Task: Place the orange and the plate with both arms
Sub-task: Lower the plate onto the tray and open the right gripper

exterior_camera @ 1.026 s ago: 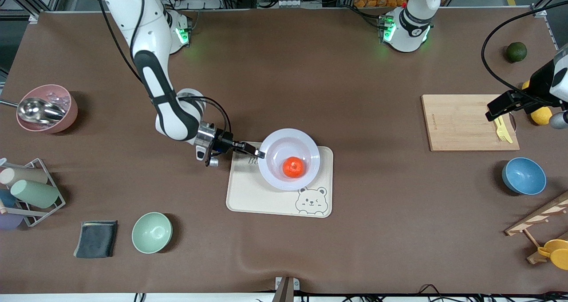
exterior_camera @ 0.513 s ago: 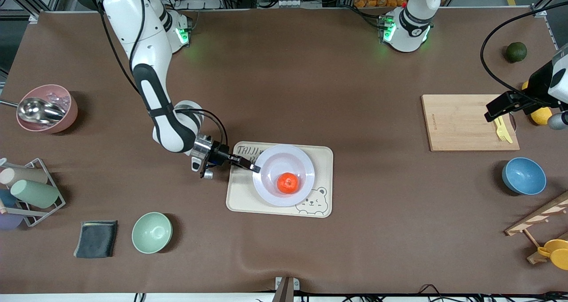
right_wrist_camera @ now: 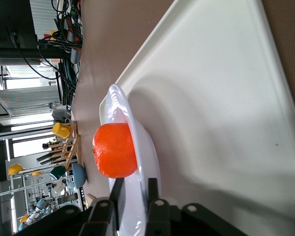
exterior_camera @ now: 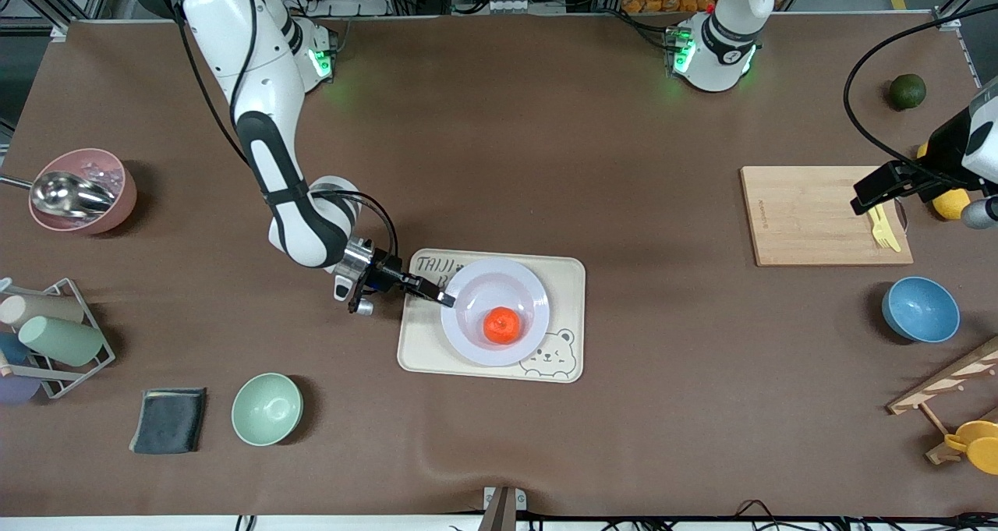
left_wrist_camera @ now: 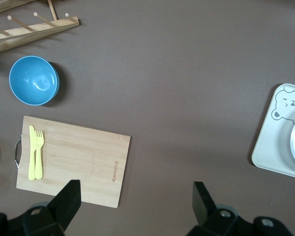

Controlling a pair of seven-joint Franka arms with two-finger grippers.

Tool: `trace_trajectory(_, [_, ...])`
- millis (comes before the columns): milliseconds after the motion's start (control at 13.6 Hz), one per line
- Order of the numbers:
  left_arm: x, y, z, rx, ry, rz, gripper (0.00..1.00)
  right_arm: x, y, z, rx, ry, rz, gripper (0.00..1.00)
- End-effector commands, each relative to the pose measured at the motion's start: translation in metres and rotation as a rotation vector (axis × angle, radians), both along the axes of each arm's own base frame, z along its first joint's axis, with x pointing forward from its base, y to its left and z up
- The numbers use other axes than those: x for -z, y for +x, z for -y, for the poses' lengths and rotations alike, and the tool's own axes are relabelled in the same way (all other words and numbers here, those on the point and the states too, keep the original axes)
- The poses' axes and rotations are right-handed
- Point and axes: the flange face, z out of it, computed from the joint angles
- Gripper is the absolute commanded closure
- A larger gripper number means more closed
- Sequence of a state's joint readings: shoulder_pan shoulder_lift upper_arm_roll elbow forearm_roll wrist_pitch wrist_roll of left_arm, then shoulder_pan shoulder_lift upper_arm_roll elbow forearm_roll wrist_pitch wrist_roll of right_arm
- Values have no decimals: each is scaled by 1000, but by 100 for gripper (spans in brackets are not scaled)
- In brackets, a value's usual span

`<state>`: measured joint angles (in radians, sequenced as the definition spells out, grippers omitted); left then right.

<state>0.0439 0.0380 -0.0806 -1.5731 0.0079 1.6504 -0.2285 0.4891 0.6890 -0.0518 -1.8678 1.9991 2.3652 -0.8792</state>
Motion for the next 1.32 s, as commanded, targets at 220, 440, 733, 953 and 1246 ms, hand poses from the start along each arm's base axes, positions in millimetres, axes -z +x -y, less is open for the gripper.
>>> trace_trajectory(220, [-3,0,2,10,-12,11,0,5,-1,4,-42,-78,20,60])
trace_trajectory(440, [-5,0,-2,23,-5,14,0,6,-1,9,-53,-116,16,61])
trace_trajectory(733, [-10,0,0,23,-3,22,0,-2,2,13,-80,-145,-61,64])
trace_trajectory(953, [-10,-1,-5,20,-2,17,0,-26,7,18,-92,-163,-118,61])
trace_trajectory(1246, [-12,0,-2,23,-2,20,0,-51,16,26,-98,-176,-178,43])
